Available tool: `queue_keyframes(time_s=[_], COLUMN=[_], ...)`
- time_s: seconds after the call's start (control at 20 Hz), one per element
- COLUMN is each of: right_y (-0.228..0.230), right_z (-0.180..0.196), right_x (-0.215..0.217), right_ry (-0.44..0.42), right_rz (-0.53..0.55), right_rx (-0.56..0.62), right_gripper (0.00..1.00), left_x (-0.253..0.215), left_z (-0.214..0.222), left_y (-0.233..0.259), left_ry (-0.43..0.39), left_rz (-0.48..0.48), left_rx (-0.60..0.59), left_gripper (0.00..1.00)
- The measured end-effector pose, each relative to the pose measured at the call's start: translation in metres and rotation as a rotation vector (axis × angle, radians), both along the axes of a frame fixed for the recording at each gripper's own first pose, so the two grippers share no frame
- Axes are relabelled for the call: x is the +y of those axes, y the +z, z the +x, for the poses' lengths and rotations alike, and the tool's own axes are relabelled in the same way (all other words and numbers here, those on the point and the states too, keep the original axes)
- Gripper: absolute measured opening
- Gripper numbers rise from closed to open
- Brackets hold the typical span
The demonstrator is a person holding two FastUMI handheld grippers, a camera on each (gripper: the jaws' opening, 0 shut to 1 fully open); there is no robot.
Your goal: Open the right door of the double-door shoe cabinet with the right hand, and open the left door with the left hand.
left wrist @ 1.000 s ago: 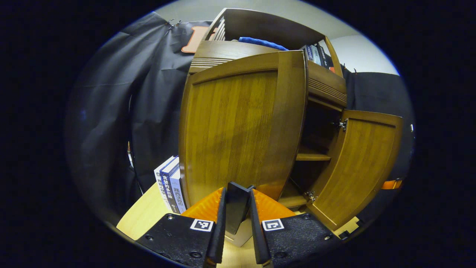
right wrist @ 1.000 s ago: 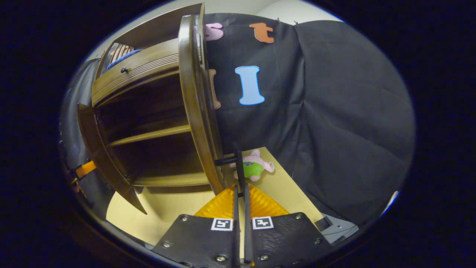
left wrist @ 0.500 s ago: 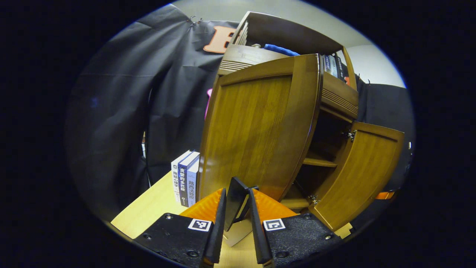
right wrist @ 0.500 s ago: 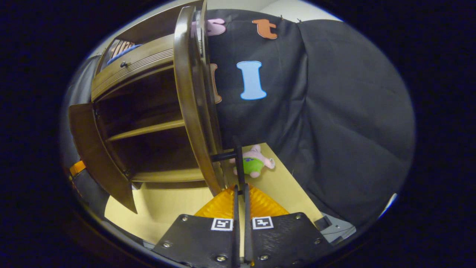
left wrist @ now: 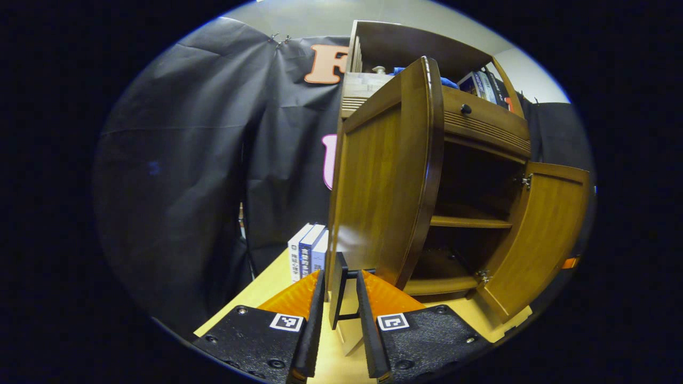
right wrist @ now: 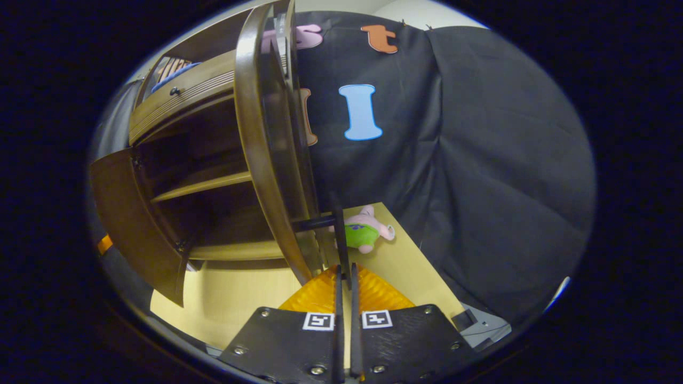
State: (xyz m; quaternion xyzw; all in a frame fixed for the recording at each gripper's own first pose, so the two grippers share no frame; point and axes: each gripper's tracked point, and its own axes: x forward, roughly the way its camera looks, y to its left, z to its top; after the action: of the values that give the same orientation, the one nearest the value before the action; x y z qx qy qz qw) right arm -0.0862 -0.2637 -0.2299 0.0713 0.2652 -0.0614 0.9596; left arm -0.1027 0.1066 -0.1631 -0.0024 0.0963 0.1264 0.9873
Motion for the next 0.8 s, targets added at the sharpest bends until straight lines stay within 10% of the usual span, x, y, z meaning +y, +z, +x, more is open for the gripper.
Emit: queue_keyframes(time_s=[0.1,0.15,0.25,0.3,0.8], right_y=[-0.002,-0.001,-0.001,-0.002,-0.003], right_z=[0.003,0.002,0.002,0.002,0.004], right_x=[0.000,-0.001,-0.001,-0.001,-0.003], right_ry=[-0.002,-0.003,-0.003,-0.004,-0.015], right_rz=[0.003,0.007,0.016,0.019,0.025], right_rx=[-0.004,-0.005,-0.009,-0.008,-0.015], right_gripper=[0.05,0.05,0.05,0.05,0.05], left_x=[0.013,0.018,0.028,0.029,0.044], left_z=[-0.004,-0.006,-0.007,-0.007,-0.010], left_y=[0.003,0.005,0.009,0.008,0.011], left_ry=[0.024,0.032,0.045,0.047,0.056], left_rz=[0.007,0.007,-0.006,-0.017,-0.007], left_rx=[-0.007,-0.007,-0.018,-0.019,-0.027], left_gripper=[0.39,0.23,0.39,0.23,0.31])
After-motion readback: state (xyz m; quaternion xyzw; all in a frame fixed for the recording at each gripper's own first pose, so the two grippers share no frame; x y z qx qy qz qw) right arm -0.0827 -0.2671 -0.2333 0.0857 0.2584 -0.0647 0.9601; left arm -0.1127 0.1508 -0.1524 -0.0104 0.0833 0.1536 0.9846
